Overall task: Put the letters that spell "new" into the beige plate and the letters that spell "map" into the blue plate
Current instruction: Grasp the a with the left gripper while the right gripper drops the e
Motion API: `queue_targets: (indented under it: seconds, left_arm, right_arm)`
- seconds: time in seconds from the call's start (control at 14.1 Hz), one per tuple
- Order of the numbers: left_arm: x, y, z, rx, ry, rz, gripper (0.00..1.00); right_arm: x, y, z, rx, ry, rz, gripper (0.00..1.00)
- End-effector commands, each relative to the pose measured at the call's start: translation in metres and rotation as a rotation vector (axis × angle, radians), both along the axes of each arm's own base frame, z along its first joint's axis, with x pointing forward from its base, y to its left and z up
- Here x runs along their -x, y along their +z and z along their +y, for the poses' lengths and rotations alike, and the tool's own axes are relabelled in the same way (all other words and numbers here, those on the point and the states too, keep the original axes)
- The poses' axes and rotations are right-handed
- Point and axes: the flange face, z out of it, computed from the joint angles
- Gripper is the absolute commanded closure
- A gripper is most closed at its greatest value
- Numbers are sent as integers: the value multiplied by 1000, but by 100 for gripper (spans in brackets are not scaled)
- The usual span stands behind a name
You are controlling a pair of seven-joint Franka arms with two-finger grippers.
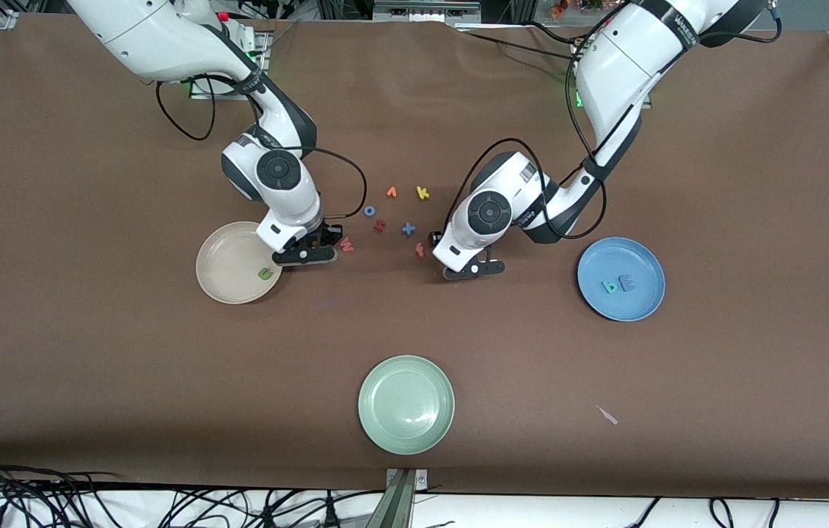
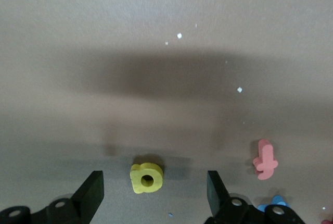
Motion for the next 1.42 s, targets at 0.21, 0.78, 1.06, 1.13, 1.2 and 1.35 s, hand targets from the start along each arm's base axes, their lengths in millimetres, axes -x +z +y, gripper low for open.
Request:
queue_targets:
  seconds: [0.21,0.78,1.06,1.13,1.2,1.35]
  left_arm:
    - [3,-1,-1,-26,-2,-15,21]
    - [5,-4,-1,-29,-2,-9,94]
    - [3,1,3,-48,-4,7,98]
    - [-2,12,8,-67,-3,22,98]
    - [-6,30,12,-88,-10,29,98]
    - [-20,66,26,-120,-5,39,98]
  right_arm:
    - [-54,25,-55,50,138,27,83]
    - [-59,7,-111,56,214,90,81]
    - [-57,6,-118,45,173,117,15]
    - [-58,11,-117,14,125,144,0]
    - [-60,25,-113,7,113,138,0]
    - [-61,49,-88,-22,82,143,0]
